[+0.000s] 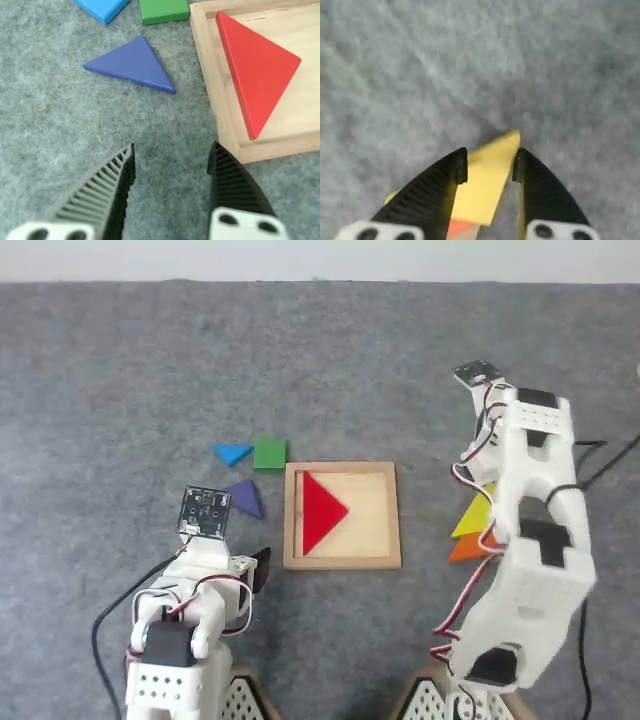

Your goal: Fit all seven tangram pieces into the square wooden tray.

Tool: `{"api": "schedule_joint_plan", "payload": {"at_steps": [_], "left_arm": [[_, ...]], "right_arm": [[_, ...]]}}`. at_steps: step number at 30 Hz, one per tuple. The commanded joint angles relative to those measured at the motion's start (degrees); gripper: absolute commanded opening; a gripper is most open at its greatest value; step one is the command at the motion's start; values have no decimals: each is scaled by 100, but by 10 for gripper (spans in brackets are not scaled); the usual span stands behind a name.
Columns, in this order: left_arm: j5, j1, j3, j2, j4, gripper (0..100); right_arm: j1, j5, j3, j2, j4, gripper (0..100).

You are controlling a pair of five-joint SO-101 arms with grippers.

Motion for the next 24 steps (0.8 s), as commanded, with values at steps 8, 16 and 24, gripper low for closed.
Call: {"api": "schedule_joint_plan", "payload": {"at_steps": [8,16,24], "left_arm": [[-35,-35,-40,-114,26,238],[-35,-18,-40,-114,26,238],[-35,-26,-40,-114,26,238]], "right_arm": [[-637,-1451,2110,-2853,-171,166],[-347,-2646,3279,-2818,-1068,271],[-303,-3174,2549,-1253,-1226,325]]}}
